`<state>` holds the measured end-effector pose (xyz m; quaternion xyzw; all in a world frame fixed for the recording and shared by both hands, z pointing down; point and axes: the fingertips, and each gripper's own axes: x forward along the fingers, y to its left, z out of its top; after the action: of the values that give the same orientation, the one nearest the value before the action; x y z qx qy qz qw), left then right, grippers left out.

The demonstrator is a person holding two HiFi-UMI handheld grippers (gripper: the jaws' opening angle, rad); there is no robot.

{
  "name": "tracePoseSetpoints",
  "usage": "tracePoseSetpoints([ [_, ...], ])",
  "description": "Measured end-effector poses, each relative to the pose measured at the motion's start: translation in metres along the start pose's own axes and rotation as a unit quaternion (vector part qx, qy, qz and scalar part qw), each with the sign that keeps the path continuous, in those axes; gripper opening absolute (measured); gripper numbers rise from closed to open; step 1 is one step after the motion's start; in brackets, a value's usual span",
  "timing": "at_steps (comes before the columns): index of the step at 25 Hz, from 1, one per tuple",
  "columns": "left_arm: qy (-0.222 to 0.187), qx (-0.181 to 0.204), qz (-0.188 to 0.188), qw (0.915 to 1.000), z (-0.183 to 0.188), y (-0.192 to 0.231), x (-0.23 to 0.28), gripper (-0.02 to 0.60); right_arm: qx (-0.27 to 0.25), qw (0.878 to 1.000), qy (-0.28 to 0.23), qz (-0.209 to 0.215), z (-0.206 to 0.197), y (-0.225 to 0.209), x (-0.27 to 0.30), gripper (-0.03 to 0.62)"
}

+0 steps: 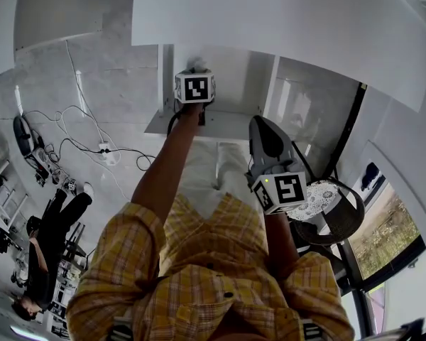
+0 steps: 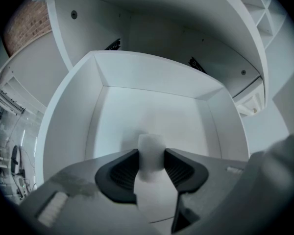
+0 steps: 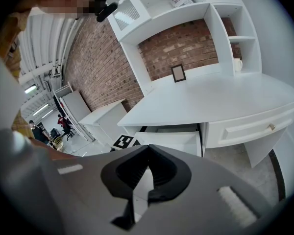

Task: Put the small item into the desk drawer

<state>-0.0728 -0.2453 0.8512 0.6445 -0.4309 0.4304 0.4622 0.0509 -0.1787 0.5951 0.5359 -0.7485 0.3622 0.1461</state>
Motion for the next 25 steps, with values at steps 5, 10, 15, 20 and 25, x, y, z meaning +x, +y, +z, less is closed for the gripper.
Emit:
tracePoseSetpoints([
  [5, 0.002, -0.005, -0.008, 0.9999, -0.003, -0.001, 0.006, 0.179, -0.004, 1.000, 0.006, 0.003, -0.001, 0.002, 0.001, -0.009],
  [10, -0.015, -0.007, -0.011, 0.9998, 0.003, -0.001, -0.002, 0.212, -0.009, 1.000, 0.001, 0.005, 0.000, 0.005, -0.001, -0.009],
  [15, -0.036, -0.012, -0.013, 0.9992, 0.011, -0.002, -0.015, 0.215, -0.011, 1.000, 0.000, 0.007, 0.000, 0.008, -0.006, -0.009],
  [20, -0.060, -0.014, -0.015, 0.9980, 0.019, -0.004, -0.033, 0.215, -0.020, 1.000, -0.017, 0.012, 0.005, 0.014, -0.010, -0.009],
  [25, -0.088, -0.014, -0.012, 0.9959, 0.026, -0.008, -0.061, 0.215, -0.032, 0.999, -0.029, 0.018, 0.012, 0.022, -0.019, -0.009],
])
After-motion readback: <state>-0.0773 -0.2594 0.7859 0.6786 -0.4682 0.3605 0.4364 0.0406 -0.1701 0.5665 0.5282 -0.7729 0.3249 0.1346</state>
